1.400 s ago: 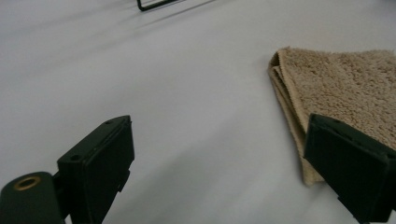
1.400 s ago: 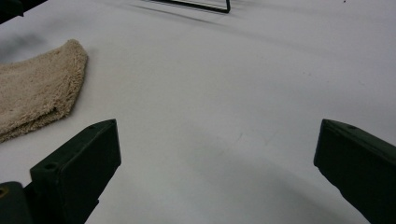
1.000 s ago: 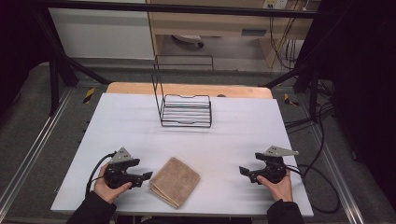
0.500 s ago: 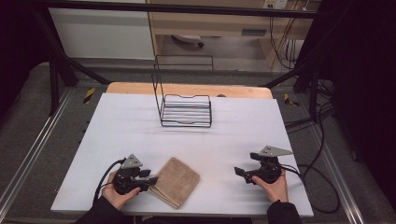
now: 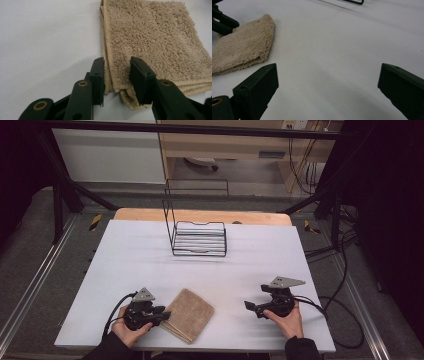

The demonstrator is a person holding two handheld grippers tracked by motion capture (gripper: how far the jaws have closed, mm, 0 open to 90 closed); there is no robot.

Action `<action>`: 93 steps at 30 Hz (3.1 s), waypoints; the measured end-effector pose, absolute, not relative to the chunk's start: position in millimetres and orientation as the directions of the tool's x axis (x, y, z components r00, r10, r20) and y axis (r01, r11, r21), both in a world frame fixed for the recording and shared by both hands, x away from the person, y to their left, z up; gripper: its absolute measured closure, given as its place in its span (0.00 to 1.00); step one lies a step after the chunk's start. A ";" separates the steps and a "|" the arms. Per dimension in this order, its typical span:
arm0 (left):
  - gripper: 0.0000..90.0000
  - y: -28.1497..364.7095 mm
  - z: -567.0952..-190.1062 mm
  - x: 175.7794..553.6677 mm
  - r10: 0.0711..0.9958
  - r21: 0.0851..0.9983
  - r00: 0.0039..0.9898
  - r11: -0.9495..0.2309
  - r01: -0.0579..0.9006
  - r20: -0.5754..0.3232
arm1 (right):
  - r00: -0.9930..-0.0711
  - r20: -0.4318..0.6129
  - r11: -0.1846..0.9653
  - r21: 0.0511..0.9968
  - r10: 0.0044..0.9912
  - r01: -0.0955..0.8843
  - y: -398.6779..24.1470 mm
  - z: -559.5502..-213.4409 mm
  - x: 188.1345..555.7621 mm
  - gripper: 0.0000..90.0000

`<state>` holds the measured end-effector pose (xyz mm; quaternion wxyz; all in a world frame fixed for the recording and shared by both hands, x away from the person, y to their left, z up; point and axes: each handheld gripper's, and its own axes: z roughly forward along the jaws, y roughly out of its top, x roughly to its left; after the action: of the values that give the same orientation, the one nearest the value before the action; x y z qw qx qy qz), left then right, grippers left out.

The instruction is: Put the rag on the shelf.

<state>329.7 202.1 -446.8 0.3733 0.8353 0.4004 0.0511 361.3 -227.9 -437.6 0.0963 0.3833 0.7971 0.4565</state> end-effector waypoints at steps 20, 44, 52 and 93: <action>0.86 194.7 -445.6 327.7 0.714 0.638 0.661 -0.404 0.656 -0.228 | -0.722 0.190 0.310 0.810 0.665 0.498 -178.7 -422.0 372.3 0.09; 0.91 189.5 -444.1 324.4 0.721 0.643 0.668 -0.424 0.637 -0.186 | -0.794 0.150 0.451 0.755 0.589 0.477 -61.6 -432.9 404.7 0.40; 0.93 188.9 -442.7 322.8 0.722 0.651 0.671 -0.429 0.625 -0.169 | -0.819 0.185 0.487 0.725 0.544 0.487 -42.8 -444.2 413.3 0.60; 0.95 134.3 -421.1 404.8 0.710 0.665 0.699 -0.484 0.568 -0.081 | -0.621 0.197 0.285 0.757 0.758 0.588 -99.8 -431.0 397.8 0.97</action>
<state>404.8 134.3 -421.1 0.3440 0.8552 0.3737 0.1032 397.8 -99.8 -431.0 0.1010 0.4232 0.7951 0.4225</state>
